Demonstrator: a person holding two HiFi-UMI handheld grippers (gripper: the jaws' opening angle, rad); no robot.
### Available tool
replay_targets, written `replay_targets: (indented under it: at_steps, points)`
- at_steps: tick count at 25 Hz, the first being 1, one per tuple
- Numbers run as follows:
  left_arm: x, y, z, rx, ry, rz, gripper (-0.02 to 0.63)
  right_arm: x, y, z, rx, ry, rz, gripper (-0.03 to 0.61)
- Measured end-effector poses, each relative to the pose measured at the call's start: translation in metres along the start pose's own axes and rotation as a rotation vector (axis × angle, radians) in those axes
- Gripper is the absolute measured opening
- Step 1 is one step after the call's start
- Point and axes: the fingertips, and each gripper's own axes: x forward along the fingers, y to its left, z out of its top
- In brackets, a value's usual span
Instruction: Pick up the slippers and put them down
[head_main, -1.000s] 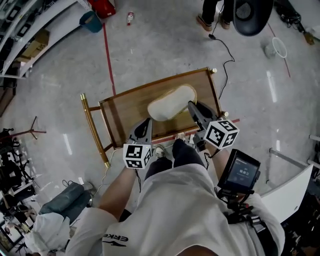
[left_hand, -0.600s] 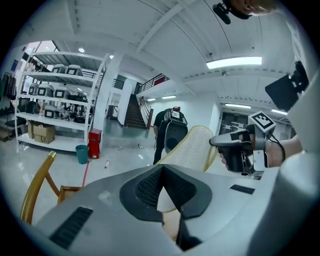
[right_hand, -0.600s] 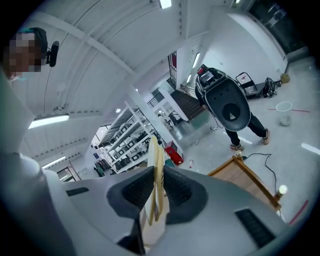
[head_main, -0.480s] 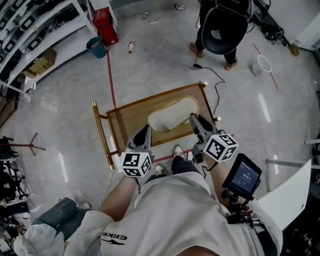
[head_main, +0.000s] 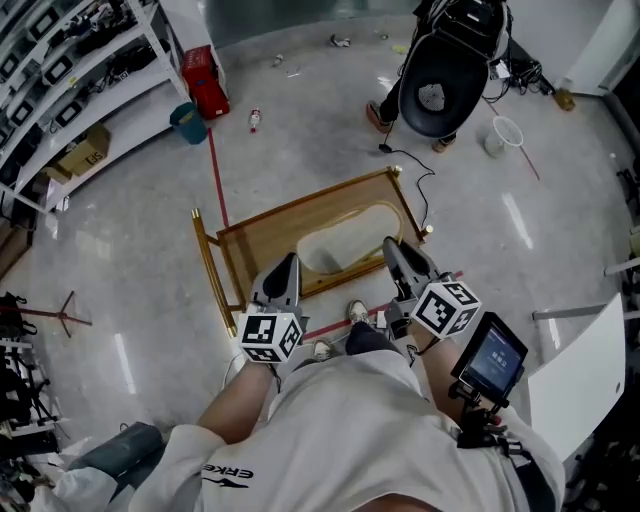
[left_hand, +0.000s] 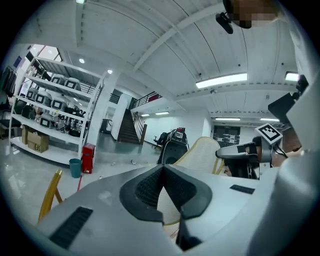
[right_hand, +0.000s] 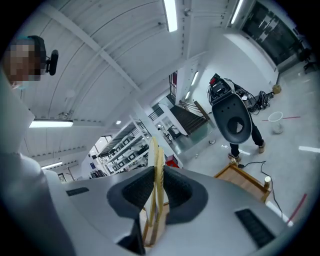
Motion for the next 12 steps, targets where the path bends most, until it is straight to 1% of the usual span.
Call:
replay_targets:
  at_steps: [6, 12]
  points:
    - [-0.025, -0.01, 0.007, 0.017, -0.033, -0.009, 0.002, -0.031, 0.015, -0.01, -0.007, -0.029, -0.016, 0.061]
    - [-0.043, -0.022, 0.022, 0.027, -0.062, 0.016, 0.002, -0.049, 0.027, -0.005, -0.022, -0.028, 0.01, 0.061]
